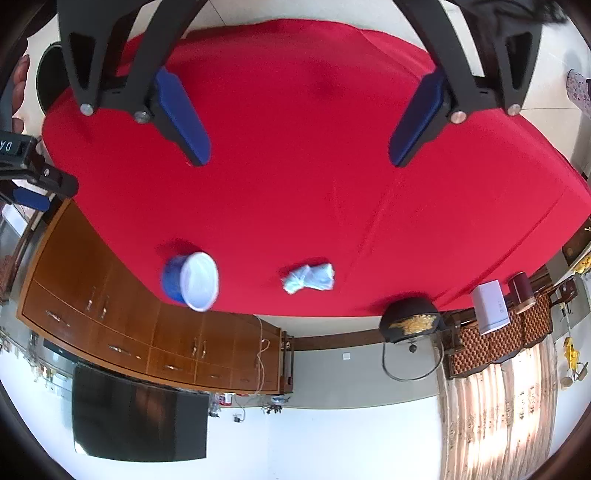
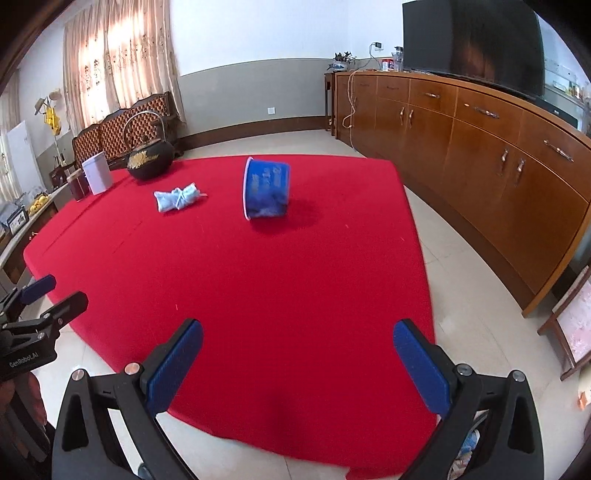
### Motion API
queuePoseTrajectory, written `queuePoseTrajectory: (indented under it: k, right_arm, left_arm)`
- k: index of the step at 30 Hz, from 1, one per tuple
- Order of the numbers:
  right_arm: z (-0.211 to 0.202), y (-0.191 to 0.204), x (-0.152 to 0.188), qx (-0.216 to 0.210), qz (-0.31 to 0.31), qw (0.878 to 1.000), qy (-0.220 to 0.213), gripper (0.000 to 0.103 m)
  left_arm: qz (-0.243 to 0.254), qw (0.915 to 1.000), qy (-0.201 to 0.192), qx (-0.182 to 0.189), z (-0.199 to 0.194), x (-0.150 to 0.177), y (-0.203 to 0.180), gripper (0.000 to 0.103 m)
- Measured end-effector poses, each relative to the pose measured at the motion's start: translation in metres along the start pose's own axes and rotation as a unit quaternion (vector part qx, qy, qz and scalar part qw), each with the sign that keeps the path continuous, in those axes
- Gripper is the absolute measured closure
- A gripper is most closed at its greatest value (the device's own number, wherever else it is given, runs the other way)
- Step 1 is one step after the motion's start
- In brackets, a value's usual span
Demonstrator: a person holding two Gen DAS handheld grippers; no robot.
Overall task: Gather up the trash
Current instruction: 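Move both tools back to the table toward the blue cup and cloth, then grasp the blue cup with the right tool while the left tool grasps the light blue cloth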
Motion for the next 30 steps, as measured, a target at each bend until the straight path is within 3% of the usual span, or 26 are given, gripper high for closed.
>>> queuePoseTrajectory:
  k: [5, 9, 14, 27, 30]
  right_arm:
    - [0.017, 0.018, -0.03, -0.007, -0.013, 1.0, -0.001, 0.001]
    - [0.041, 0.032, -0.056, -0.018, -0.023, 1.0, 0.009, 0.018]
    - [0.069, 0.037, -0.084, -0.026, -0.018, 0.999, 0.02, 0.022]
    - [0.116, 0.036, -0.134, -0.038, -0.014, 0.999, 0.026, 0.049]
    - [0.123, 0.034, -0.144, -0.04, -0.014, 0.999, 0.025, 0.049]
  left_arm:
    - [0.004, 0.9999, 0.006, -0.01, 0.017, -0.023, 0.014, 0.007]
    - [0.007, 0.9998, 0.011, -0.011, 0.032, -0.035, 0.019, 0.007]
    - [0.004, 0.9998, 0.019, -0.006, 0.047, -0.045, 0.021, 0.007]
    - [0.002, 0.999, 0.044, 0.011, 0.1, -0.093, 0.004, 0.011]
    - [-0.005, 0.9987, 0.048, 0.013, 0.112, -0.104, 0.003, 0.012]
Point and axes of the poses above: each gripper's, at about its wrist camera, not at the fingertips, and z roughly the way its jaws point, y to its left, x to its underside, the point moved 7 cm from there along z, roughly the way its jaws point, and after that the axes turned 12 degrees about y, right-handed, at the moved point
